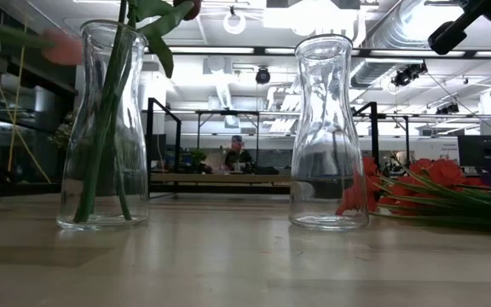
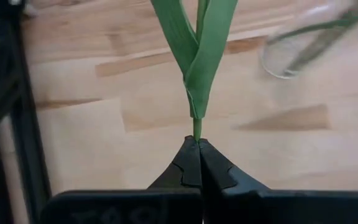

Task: Pick and place flowers into a vace then onto a shelf
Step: Put the pink flower into the left transparent vase

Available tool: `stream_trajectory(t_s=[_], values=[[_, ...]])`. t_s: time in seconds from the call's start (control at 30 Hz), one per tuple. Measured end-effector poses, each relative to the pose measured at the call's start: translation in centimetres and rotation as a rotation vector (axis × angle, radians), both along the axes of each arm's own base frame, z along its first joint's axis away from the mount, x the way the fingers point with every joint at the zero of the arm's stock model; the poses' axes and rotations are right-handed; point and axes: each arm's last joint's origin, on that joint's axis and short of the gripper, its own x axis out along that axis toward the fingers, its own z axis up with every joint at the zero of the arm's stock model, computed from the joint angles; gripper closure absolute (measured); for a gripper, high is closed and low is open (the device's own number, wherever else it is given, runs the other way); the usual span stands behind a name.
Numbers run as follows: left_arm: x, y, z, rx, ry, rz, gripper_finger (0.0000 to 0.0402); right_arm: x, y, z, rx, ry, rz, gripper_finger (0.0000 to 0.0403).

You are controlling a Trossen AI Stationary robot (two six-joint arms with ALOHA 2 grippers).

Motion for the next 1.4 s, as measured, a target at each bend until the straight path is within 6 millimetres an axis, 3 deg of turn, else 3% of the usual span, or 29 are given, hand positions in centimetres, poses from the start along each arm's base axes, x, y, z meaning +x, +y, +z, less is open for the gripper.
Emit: stream_trajectory(t_s=[0.47, 0.67, 0.87, 1.13, 1.4], values=[[-3.6, -3.6, 6.5, -0.221, -0.170, -0.104, 0.0382, 0.0, 0.0, 0.0, 0.004, -0.003, -0.004, 0.0391], [-4.4, -4.0, 9.6, -0.228, -0.366, -0.170, 0.0382, 0.0, 0.0, 0.0, 0.004, -0.004, -0.005, 0.0391], [-4.0, -3.5, 11.4, -0.081, -0.581, -0.283, 0.0382, 0.0, 0.0, 0.0, 0.005, -0.004, -0.005, 0.0391], [-3.7, -3.2, 12.0, 0.130, -0.731, -0.380, 0.0382, 0.0, 0.0, 0.0, 0.005, -0.003, -0.005, 0.0391], [-3.2, -3.0, 12.6, 0.638, -0.882, -0.564, 0.0382, 0.0, 0.0, 0.0, 0.001, -0.005, -0.001, 0.0391]])
